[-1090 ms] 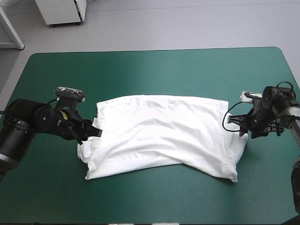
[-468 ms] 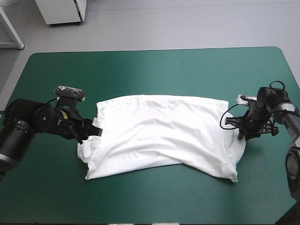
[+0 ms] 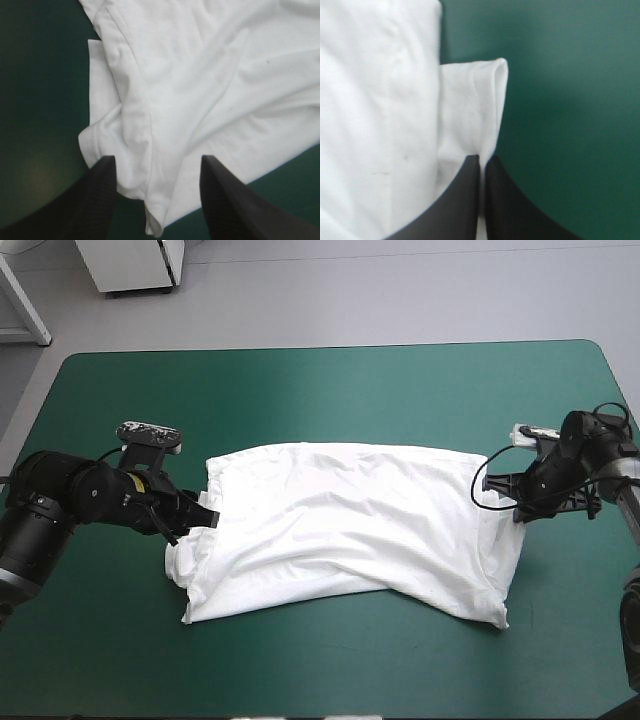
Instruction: Fold the cloth
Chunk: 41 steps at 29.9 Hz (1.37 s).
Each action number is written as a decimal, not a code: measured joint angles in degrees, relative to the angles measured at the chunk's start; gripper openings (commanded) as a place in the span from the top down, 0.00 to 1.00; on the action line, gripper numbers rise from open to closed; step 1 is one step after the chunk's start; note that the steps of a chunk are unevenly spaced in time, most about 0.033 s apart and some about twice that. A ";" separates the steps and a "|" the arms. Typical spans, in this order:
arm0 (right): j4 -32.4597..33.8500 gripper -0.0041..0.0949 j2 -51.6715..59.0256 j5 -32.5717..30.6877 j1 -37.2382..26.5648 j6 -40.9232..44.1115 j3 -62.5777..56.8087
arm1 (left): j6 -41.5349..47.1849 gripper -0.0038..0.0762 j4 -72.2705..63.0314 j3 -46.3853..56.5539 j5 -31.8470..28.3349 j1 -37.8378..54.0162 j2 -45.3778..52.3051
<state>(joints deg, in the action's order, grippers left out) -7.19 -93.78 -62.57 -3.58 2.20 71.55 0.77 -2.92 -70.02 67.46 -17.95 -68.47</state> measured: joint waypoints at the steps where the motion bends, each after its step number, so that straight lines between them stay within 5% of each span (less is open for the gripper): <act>1: -1.54 0.97 0.99 -0.06 0.00 -0.61 0.49 | 0.00 0.49 0.00 0.00 -0.15 0.00 0.00; 9: -12.93 0.97 4.82 -4.35 1.13 -5.68 1.78 | 0.00 0.49 -0.06 0.00 -0.45 0.00 0.00; 22: -15.35 0.96 -2.01 0.09 13.43 -6.63 1.78 | 0.06 0.49 -0.06 0.00 -0.74 0.00 0.00; 33: -17.03 0.46 -5.84 1.35 13.70 -8.09 1.78 | 0.10 0.49 -0.06 0.00 -0.73 0.00 0.00; 41: -15.31 0.47 -5.19 -5.79 13.70 -7.88 8.28 | 1.21 0.49 -0.01 0.00 -0.01 0.00 0.00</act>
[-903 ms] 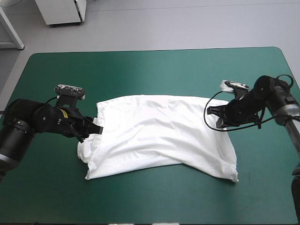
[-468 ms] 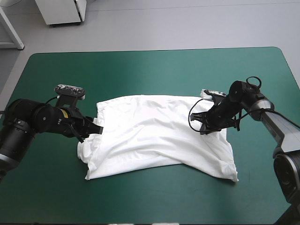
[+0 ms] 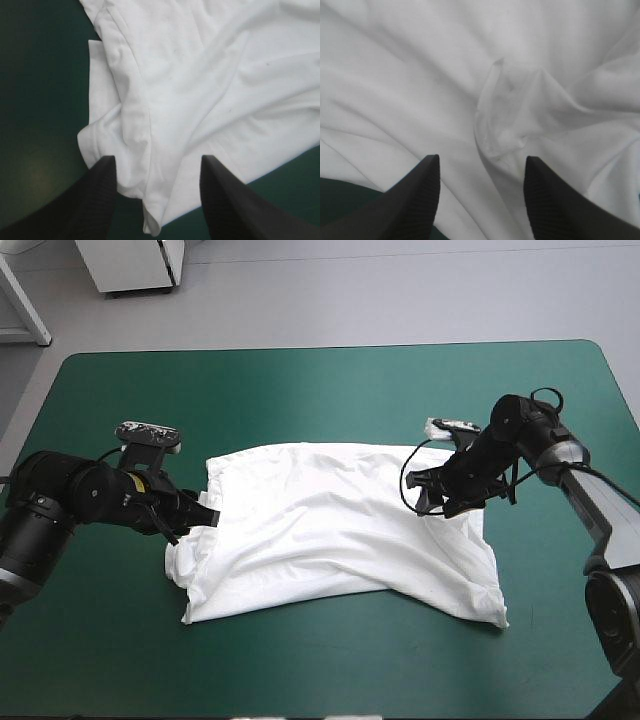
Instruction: Fold the cloth
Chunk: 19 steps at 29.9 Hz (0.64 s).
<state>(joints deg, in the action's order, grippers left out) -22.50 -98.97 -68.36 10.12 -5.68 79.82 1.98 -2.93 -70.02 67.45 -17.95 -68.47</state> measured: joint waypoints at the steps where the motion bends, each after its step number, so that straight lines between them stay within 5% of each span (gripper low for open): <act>1: 0.74 0.47 0.59 -0.36 0.00 0.51 1.52 | 0.52 0.49 0.21 0.00 0.39 0.00 0.00; 10: 9.28 0.47 9.64 -2.07 0.00 5.68 5.97 | 2.66 0.49 5.49 1.15 3.67 6.56 -0.90; 19: 10.30 0.47 14.80 -2.64 0.00 5.99 5.97 | -0.34 0.49 2.93 4.03 2.35 10.71 -10.40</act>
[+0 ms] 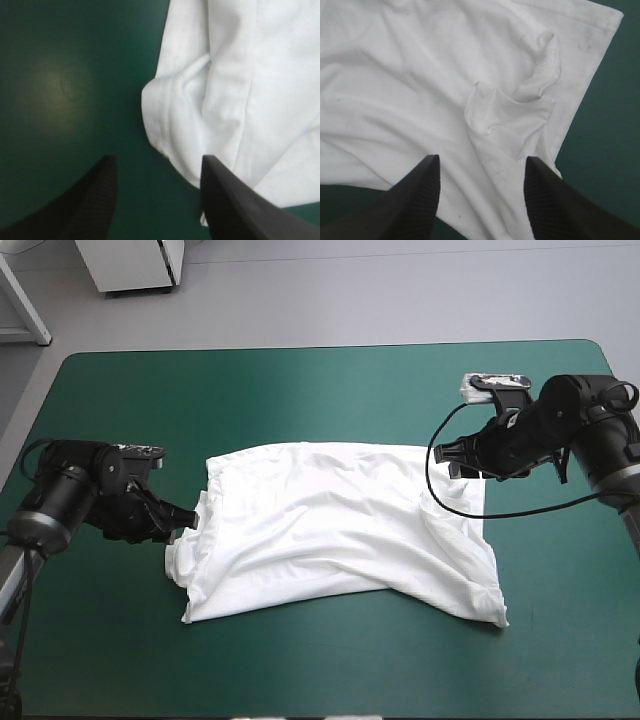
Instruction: Fold the cloth
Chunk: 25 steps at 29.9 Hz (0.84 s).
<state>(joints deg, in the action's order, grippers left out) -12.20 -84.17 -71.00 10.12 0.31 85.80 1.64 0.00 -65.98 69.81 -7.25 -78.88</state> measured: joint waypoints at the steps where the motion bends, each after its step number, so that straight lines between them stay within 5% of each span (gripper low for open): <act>1: 0.07 0.47 0.22 -0.07 0.00 0.05 0.00 | -0.15 0.49 0.00 0.00 -0.44 0.00 -1.45; 17: 0.61 0.47 1.16 -0.34 0.00 0.22 0.00 | -0.41 0.51 -0.64 4.81 -8.55 0.00 -13.73; 25: 0.78 0.47 1.16 -0.34 0.00 0.22 0.00 | 0.53 0.98 -1.82 6.83 -12.88 0.00 -13.99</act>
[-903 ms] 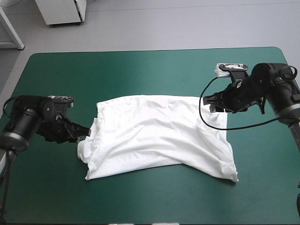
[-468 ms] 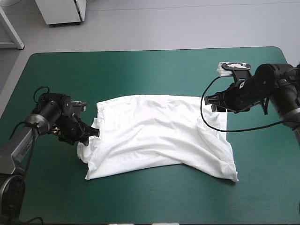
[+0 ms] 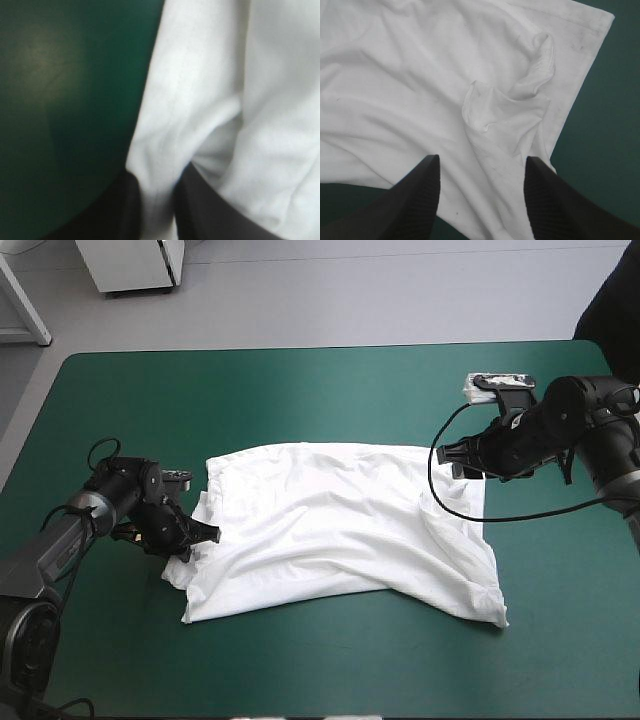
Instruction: Fold the cloth
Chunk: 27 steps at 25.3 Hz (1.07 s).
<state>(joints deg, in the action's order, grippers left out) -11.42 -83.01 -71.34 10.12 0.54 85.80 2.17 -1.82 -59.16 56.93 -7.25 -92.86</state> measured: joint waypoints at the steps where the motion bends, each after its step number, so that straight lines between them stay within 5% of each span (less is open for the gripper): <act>1: 0.00 0.47 0.00 -0.04 0.00 0.00 0.00 | 0.07 0.98 -0.69 0.00 0.00 0.00 -0.16; 15: 1.32 0.52 1.65 -0.04 0.00 0.31 0.00 | 0.18 0.98 -0.10 -4.02 -0.01 -0.20 1.97; 27: 1.32 0.53 1.70 -0.04 0.00 0.48 0.00 | -1.21 0.98 -6.37 -7.88 -3.58 -18.15 2.48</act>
<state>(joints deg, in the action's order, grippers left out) -10.10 -81.31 -71.38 10.12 1.01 85.80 0.96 -8.19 -67.04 53.35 -25.40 -90.38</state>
